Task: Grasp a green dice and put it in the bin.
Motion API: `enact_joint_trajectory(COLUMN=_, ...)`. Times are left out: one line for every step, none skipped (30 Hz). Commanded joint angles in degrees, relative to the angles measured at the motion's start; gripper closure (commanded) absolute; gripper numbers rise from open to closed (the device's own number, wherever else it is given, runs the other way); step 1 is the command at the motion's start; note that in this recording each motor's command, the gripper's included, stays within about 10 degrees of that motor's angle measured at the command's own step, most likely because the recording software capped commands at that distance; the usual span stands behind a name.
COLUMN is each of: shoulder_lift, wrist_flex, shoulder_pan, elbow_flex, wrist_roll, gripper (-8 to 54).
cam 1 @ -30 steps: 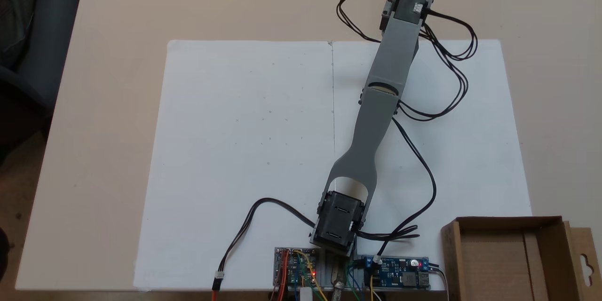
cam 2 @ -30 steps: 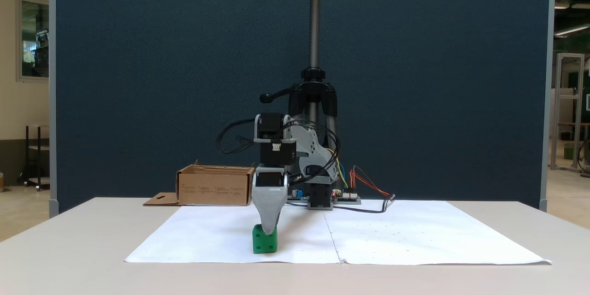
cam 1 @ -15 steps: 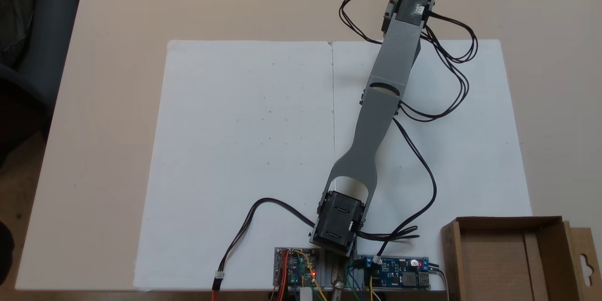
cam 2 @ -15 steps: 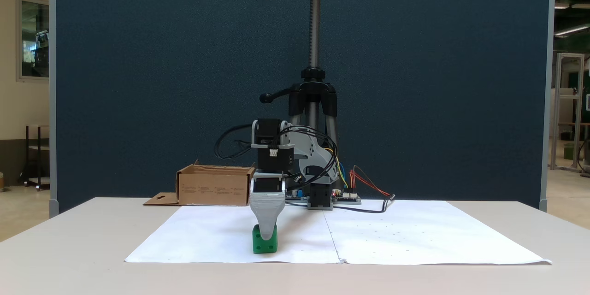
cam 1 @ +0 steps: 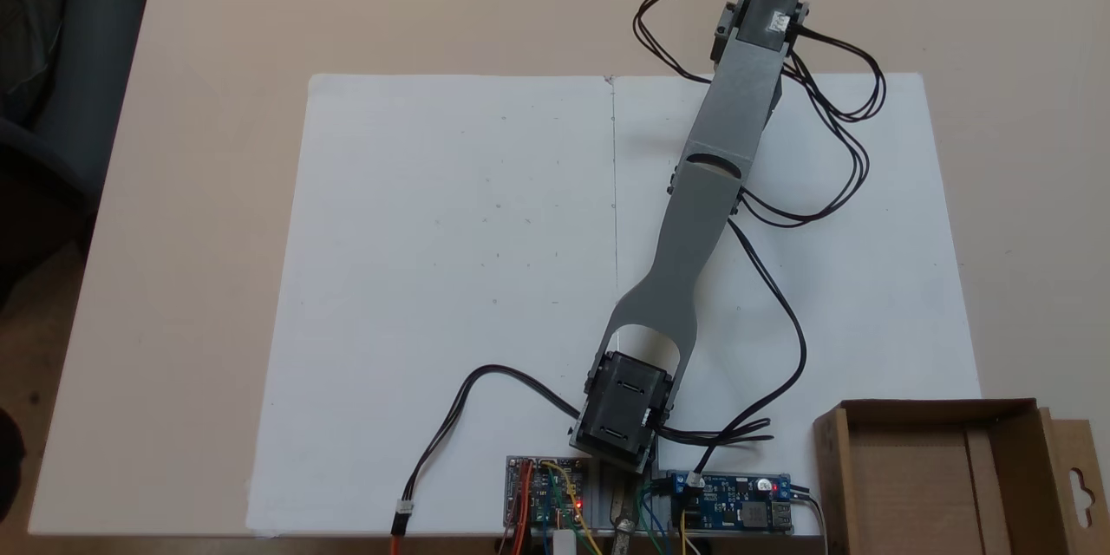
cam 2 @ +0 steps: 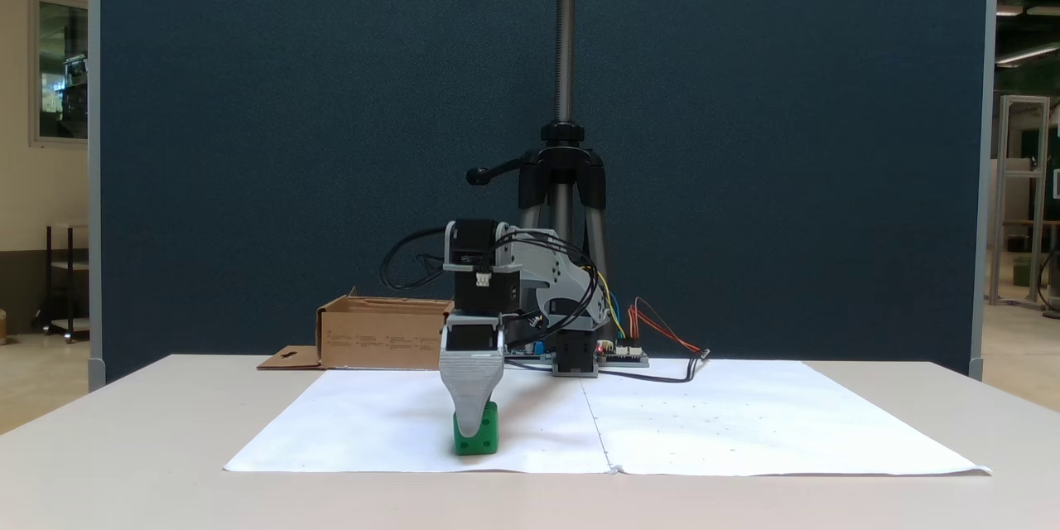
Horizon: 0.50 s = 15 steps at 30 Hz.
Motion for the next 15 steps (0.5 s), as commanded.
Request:
enact_joint_trajectory(shoulder_lift=1.8, wrist_flex=-1.6, shoulder_pan=0.4, elbow_flex=-2.5, wrist_roll=-4.9, gripper=1.5)
enact_joint_trajectory(shoulder_lift=1.8, wrist_flex=-1.6, shoulder_pan=0.4, elbow_flex=-2.5, wrist_roll=-4.9, gripper=1.6)
enact_joint_trajectory(shoulder_lift=1.8, wrist_flex=-1.6, shoulder_pan=0.4, elbow_flex=-2.5, wrist_roll=-4.9, gripper=1.7)
enact_joint_trajectory(shoulder_lift=1.8, wrist_flex=-1.5, shoulder_pan=0.4, elbow_flex=-2.5, wrist_roll=-4.9, gripper=1.7)
enact_joint_trajectory(shoulder_lift=1.6, wrist_flex=-1.5, shoulder_pan=0.3, elbow_flex=-2.5, wrist_roll=-5.0, gripper=1.8)
enact_joint_trajectory(shoulder_lift=1.4, wrist_flex=-1.3, shoulder_pan=0.3, elbow_flex=-2.5, wrist_roll=-4.9, gripper=1.8)
enact_joint_trajectory(shoulder_lift=1.4, wrist_flex=-1.1, shoulder_pan=0.3, elbow_flex=-2.5, wrist_roll=-4.9, gripper=2.0)
enact_joint_trajectory(shoulder_lift=1.3, wrist_flex=-1.0, shoulder_pan=0.3, elbow_flex=-2.5, wrist_roll=-4.9, gripper=2.1)
enact_joint_trajectory(shoulder_lift=1.3, wrist_flex=-1.1, shoulder_pan=0.3, elbow_flex=-2.5, wrist_roll=-4.9, gripper=2.1)
enact_joint_trajectory(shoulder_lift=1.3, wrist_flex=-1.2, shoulder_pan=0.3, elbow_flex=-2.5, wrist_roll=-4.9, gripper=2.0)
enact_joint_trajectory(shoulder_lift=1.3, wrist_flex=-1.4, shoulder_pan=0.4, elbow_flex=-2.5, wrist_roll=-4.9, gripper=1.9)
enact_joint_trajectory(shoulder_lift=1.3, wrist_flex=-1.7, shoulder_pan=0.4, elbow_flex=-2.5, wrist_roll=-4.9, gripper=1.9)
enact_joint_trajectory(shoulder_lift=1.3, wrist_flex=-1.9, shoulder_pan=0.4, elbow_flex=-2.5, wrist_roll=-4.9, gripper=1.9)
enact_joint_trajectory(shoulder_lift=1.3, wrist_flex=-2.3, shoulder_pan=0.4, elbow_flex=-2.5, wrist_roll=-4.8, gripper=1.9)
enact_joint_trajectory(shoulder_lift=1.3, wrist_flex=-2.3, shoulder_pan=0.4, elbow_flex=-2.5, wrist_roll=-4.8, gripper=1.9)
